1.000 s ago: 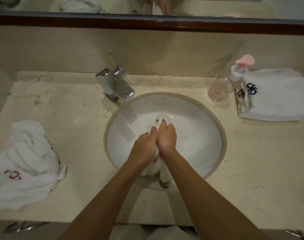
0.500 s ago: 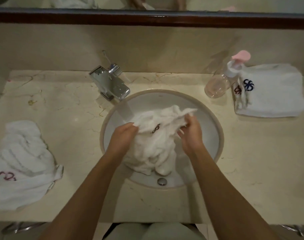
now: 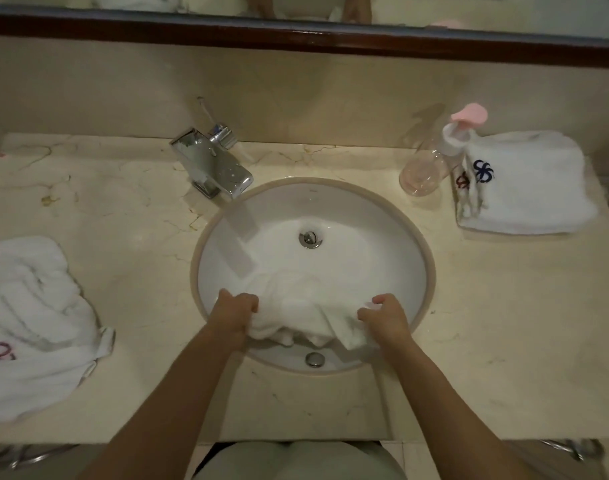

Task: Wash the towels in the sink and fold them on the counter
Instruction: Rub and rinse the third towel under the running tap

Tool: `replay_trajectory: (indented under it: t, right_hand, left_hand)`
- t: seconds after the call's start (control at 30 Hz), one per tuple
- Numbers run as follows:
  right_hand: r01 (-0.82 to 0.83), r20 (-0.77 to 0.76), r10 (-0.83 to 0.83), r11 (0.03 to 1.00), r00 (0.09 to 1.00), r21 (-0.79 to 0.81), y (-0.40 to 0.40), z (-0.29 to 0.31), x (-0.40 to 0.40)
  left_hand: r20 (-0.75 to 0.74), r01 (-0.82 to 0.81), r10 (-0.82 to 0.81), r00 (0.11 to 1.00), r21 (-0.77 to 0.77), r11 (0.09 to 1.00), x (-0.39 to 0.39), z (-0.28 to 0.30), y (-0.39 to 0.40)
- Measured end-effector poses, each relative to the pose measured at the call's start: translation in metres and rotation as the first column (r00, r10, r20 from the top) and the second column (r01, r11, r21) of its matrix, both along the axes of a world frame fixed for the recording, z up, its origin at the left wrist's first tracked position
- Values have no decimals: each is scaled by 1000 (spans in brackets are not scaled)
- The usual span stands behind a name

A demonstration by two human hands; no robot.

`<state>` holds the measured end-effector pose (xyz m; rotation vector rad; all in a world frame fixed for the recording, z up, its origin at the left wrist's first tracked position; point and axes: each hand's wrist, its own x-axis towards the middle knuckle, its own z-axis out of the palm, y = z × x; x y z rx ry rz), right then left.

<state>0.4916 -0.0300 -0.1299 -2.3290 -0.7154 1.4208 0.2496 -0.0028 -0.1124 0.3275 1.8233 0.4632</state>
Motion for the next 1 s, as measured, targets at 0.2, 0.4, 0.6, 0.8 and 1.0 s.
replay_trajectory:
  t: [0.2, 0.4, 0.6, 0.8, 1.0]
  right_hand:
    - [83, -571, -260, 945, 779, -317, 17, 33, 8]
    - [549, -799, -498, 794, 337, -263, 19, 37, -15]
    - [236, -455, -22, 876, 890, 420, 18, 53, 6]
    - [343, -685, -23, 877, 728, 336, 30, 59, -26]
    - [316, -222, -251, 888, 942, 334, 50, 32, -91]
  left_hand:
    - [328, -205, 227, 917, -100, 974, -5, 21, -2]
    - [606, -394, 335, 722, -38, 918, -19, 24, 10]
    - [54, -6, -19, 998, 421, 907, -28, 23, 36]
    - [-96, 269, -257, 962, 515, 814, 14, 31, 24]
    - [-198, 451, -414, 888, 550, 703, 84, 46, -32]
